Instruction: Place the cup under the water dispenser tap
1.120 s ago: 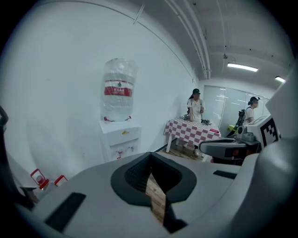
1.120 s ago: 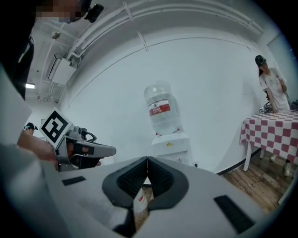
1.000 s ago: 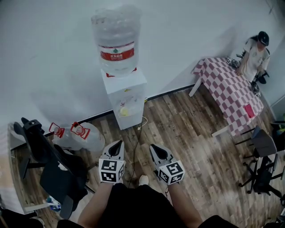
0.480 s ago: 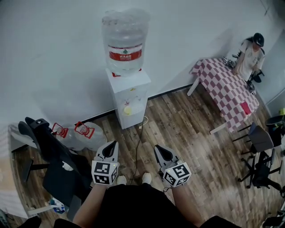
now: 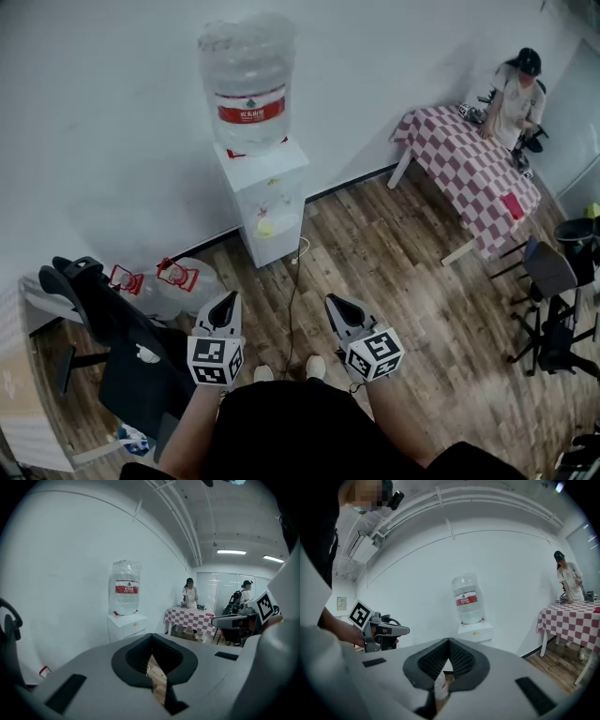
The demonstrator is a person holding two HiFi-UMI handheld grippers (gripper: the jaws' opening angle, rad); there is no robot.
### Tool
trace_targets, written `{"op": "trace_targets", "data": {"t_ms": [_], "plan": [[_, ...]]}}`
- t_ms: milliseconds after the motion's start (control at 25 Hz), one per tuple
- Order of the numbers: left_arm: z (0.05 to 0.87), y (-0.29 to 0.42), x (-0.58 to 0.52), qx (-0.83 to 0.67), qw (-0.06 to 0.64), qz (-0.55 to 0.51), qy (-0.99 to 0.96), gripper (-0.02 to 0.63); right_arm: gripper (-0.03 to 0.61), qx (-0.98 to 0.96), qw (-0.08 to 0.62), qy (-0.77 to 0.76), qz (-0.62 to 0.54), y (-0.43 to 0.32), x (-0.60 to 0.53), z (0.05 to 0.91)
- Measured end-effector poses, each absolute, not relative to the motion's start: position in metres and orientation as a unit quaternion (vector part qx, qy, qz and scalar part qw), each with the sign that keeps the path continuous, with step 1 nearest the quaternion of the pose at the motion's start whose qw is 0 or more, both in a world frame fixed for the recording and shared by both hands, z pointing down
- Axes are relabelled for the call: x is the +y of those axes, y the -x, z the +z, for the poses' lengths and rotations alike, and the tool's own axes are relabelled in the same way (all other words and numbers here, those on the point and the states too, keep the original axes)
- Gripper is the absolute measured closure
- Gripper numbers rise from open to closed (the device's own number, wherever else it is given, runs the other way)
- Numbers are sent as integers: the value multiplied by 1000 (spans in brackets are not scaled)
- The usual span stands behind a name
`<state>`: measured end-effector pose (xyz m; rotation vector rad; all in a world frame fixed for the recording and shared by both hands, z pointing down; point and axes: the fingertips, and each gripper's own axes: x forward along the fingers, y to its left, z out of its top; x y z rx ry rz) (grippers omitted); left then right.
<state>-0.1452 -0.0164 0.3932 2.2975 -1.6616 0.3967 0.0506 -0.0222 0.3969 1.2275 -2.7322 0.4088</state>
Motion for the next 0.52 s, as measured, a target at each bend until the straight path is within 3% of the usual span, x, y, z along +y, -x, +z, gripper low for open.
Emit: {"op": "trace_targets", "data": {"t_ms": [520], "plan": [[397, 129, -30, -576, 139, 138, -794, 600, 557, -899, 63, -410, 138, -70, -31, 401]]}}
